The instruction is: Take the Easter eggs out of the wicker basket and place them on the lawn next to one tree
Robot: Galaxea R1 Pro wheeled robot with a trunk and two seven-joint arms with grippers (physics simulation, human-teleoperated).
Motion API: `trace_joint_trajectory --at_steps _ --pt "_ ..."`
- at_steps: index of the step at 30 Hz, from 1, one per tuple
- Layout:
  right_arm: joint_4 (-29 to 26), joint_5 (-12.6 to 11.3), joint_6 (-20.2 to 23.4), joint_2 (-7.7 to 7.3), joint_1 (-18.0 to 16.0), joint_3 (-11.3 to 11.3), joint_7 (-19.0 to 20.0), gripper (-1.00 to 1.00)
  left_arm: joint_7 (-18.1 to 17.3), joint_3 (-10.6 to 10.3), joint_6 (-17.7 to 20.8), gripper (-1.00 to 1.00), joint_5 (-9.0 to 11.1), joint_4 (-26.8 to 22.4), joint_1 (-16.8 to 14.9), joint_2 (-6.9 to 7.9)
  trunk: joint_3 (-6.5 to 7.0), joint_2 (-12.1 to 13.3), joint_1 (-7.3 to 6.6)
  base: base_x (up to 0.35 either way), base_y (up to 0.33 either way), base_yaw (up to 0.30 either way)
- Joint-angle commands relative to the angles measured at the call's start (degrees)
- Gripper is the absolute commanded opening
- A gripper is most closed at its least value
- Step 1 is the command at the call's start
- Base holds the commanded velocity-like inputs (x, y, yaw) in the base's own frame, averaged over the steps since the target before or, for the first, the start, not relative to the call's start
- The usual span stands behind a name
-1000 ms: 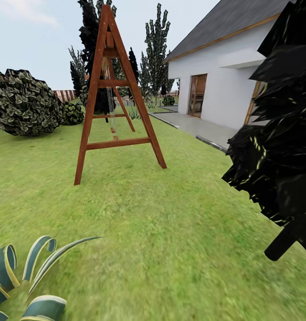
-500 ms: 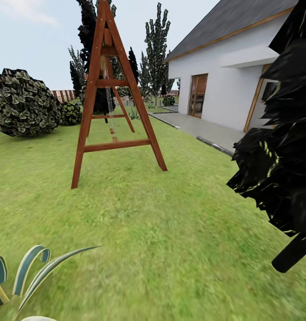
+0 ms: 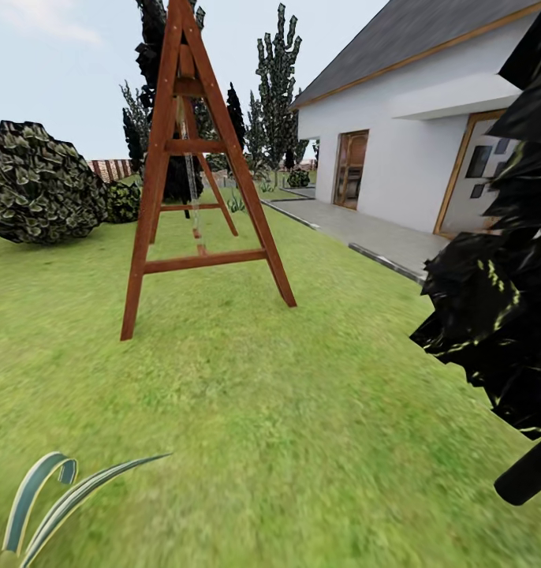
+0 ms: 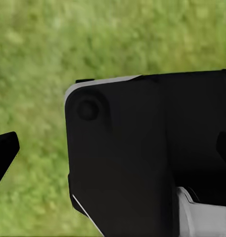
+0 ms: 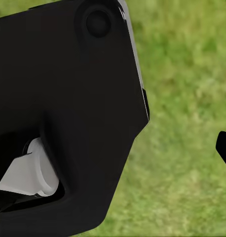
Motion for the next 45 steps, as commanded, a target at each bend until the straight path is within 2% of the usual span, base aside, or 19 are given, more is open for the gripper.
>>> trace_joint_trajectory --at_steps 1,28,45 --pt "-0.03 -0.01 -0.15 0.01 -0.01 -0.19 -0.01 1.0 0.06 -0.28 -0.2 1.0 -0.05 0.03 -0.05 0.01 -0.11 -0.1 0.06 0.266 0.0 0.0" --pt "-0.02 0.15 -0.15 0.01 -0.01 -0.19 -0.01 1.0 0.06 -0.29 -0.2 1.0 -0.05 0.03 -0.08 0.01 -0.11 -0.1 0.06 0.227 0.0 -0.033" --pt "-0.03 0.14 -0.15 0.01 -0.01 -0.19 -0.01 1.0 0.06 -0.29 -0.2 1.0 -0.05 0.03 -0.04 0.01 -0.11 -0.1 0.06 0.143 0.0 -0.008"
